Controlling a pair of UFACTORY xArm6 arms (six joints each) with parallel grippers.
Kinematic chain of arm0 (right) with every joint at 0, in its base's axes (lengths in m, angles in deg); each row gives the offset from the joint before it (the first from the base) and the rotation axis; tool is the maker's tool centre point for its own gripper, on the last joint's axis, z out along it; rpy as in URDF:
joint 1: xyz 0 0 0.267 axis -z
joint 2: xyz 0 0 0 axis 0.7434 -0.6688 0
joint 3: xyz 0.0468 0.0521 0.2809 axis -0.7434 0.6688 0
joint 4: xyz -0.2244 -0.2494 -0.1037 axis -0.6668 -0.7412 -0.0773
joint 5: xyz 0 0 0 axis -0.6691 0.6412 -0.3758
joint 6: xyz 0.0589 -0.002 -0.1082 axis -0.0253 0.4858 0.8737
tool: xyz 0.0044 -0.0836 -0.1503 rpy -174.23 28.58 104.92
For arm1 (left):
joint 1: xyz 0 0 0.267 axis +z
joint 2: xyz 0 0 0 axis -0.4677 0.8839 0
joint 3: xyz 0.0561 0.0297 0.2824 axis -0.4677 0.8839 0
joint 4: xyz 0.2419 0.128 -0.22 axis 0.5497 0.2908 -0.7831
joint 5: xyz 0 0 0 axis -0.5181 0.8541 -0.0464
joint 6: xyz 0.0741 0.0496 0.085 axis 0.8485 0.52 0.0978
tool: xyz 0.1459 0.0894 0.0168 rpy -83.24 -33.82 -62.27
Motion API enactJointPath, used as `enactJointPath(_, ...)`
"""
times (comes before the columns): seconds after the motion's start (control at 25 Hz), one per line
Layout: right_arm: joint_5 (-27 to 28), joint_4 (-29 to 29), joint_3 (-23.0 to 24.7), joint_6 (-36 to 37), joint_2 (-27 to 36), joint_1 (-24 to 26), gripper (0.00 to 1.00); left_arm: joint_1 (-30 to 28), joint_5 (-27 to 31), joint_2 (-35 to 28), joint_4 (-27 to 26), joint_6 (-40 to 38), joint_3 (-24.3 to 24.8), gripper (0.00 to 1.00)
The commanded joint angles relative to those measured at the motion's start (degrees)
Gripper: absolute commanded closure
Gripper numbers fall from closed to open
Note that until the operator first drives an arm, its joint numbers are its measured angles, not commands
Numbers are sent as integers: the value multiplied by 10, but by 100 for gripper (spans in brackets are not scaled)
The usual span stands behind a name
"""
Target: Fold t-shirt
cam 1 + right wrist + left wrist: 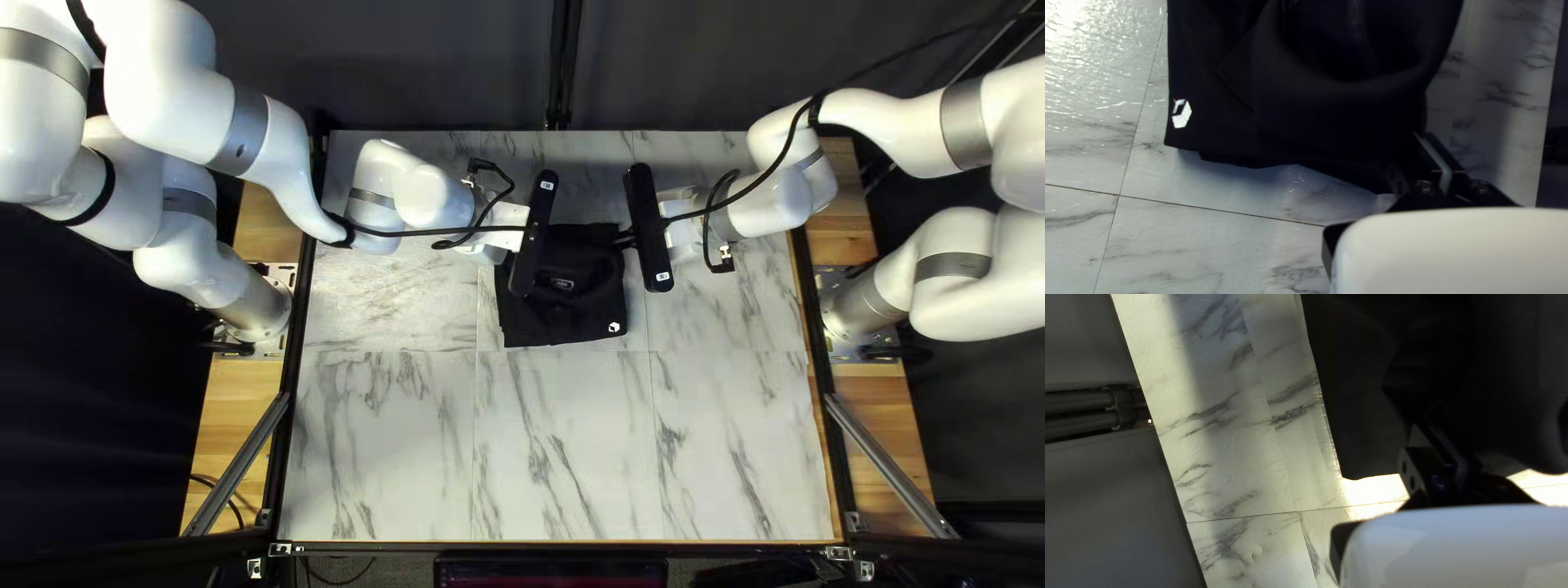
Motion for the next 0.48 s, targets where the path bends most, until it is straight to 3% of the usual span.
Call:
enactJointPath(0.04, 7, 96, 20, 83, 19, -8, 0, 1, 1, -3, -6, 0, 2, 0)
enactJointPath(0.24, 45, 281, 53, 237, 78, -32, 0, -8, 19, -30, -12, -2, 9, 0)
enactJointPath(0.36, 95, 337, 63, 273, 131, -51, 0, -19, 39, -55, -11, -10, 15, 0)
enactJointPath(0.48, 150, 341, 57, 255, 171, -78, 0, -38, 64, -79, -6, -25, 15, 0)
